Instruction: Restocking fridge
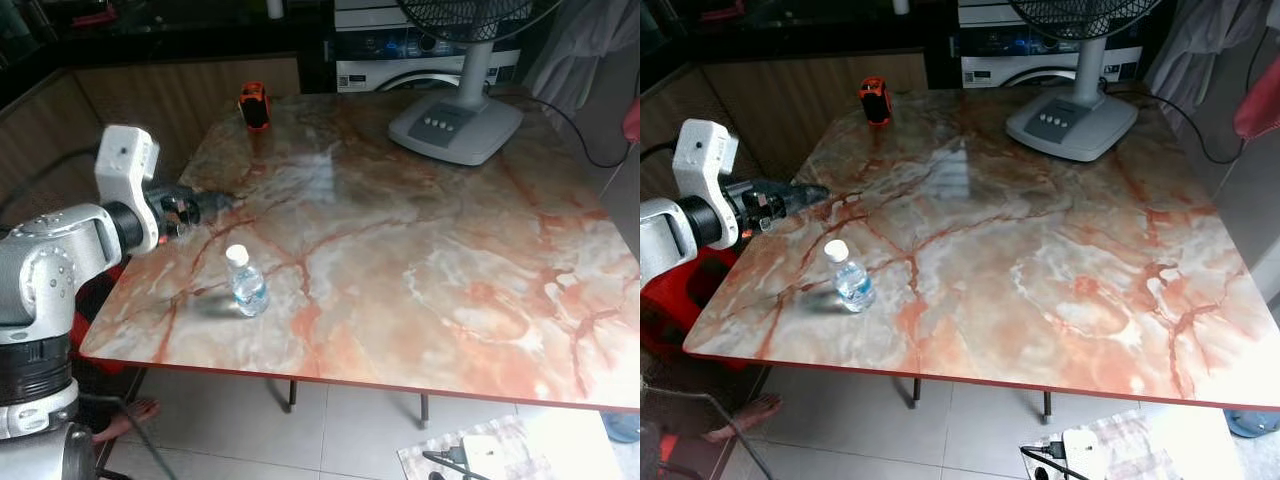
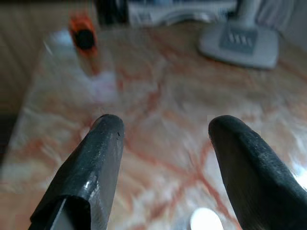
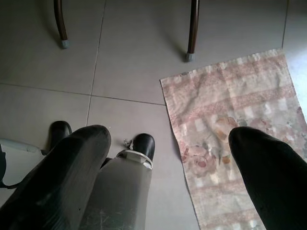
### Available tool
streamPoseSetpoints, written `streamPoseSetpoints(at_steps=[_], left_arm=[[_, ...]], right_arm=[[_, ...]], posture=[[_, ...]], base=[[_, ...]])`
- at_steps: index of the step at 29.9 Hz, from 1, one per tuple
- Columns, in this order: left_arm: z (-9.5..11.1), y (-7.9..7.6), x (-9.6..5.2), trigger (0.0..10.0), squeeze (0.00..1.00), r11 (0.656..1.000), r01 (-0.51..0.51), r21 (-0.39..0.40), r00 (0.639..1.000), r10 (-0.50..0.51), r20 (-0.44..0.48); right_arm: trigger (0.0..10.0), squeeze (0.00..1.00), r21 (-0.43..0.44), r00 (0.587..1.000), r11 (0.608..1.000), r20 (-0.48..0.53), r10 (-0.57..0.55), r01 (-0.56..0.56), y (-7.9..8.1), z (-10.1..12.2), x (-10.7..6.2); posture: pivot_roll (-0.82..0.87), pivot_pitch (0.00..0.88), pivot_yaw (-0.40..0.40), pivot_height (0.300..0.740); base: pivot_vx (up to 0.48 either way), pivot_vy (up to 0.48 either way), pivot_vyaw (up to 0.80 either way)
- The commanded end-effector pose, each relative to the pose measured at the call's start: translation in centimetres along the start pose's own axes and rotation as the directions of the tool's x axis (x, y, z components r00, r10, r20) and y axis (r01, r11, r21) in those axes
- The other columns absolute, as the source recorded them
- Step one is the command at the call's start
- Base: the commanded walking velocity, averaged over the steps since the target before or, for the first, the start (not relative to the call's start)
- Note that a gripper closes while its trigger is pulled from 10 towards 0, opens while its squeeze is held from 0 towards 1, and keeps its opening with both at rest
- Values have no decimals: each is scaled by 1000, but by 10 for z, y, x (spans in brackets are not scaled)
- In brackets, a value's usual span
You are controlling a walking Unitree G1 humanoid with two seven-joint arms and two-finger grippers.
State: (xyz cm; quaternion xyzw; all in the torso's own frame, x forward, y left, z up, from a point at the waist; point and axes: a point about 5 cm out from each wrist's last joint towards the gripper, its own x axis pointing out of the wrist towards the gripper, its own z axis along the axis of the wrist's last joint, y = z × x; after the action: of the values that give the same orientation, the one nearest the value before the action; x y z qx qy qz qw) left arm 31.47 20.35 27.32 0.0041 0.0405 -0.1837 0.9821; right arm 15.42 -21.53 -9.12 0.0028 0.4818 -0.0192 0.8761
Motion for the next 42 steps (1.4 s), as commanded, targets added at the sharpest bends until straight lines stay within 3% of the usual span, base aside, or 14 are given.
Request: streamPoseSetpoints(at_steps=[1,3,5,9,12,15,16,20,23,27,33,40,42], left_arm=[[18,-1,-7,10000,0,986,-111,128,986,94,138],[19,-3,-7,10000,0,984,-120,129,982,98,161],[20,-13,-8,10000,0,962,-167,217,960,109,258],[12,-15,-8,10000,0,945,-225,235,944,152,293],[5,-24,-8,10000,0,941,-258,218,912,162,377],[2,-35,-12,10000,0,933,-260,249,871,115,478],[-9,-38,-12,10000,0,916,-277,290,871,112,478],[-20,-36,-14,10000,0,921,-289,263,866,135,481],[-28,-37,-13,10000,0,896,-295,331,877,116,466],[-40,-34,-12,10000,0,883,-327,338,867,137,480],[-40,-36,-11,10000,0,896,-331,295,850,147,505],[-41,-35,-11,10000,0,892,-335,304,850,147,506],[-42,-33,-12,10000,0,885,-349,308,852,162,498]], right_arm=[[10000,0,-4,1000,1000,-15,10,-10,3,-4,0],[10000,0,-8,1000,1000,-15,11,-11,3,-4,0],[10000,0,-10,1000,1000,-12,2,-2,2,-4,0],[10000,0,0,1000,1000,-5,2,-2,3,-3,0],[10000,0,4,1000,1000,-4,4,-4,3,-4,0],[10000,0,12,1000,1000,-1,3,-3,3,-4,0],[10000,0,13,1000,1000,-2,3,-3,3,-4,0],[10000,0,13,1000,1000,-2,5,-5,3,-5,0],[10000,0,15,1000,1000,-2,4,-4,3,-5,-1],[10000,0,14,1000,1000,-4,1,-1,3,-6,-1],[10000,0,13,1000,1000,-4,-2,2,2,-6,-1],[10000,0,36,1000,999,-6,-5,5,2,-6,-1],[10000,0,5,1000,1000,-17,-4,4,1,-6,-1]], posture=[[11,28,71,740],[10,29,72,740],[7,28,71,740],[-1,24,75,740],[-4,25,75,740],[-5,20,76,740],[-10,17,77,740],[-14,17,79,740],[-14,17,79,740],[-17,11,76,740],[-14,21,71,740],[-11,34,71,740],[-6,38,70,740]], base=[[0,0,0],[0,0,0],[0,0,0],[0,0,0],[0,0,0],[0,0,0],[0,0,0],[0,0,0],[0,0,0],[0,0,0],[0,0,0],[0,0,-289],[0,0,-800]])
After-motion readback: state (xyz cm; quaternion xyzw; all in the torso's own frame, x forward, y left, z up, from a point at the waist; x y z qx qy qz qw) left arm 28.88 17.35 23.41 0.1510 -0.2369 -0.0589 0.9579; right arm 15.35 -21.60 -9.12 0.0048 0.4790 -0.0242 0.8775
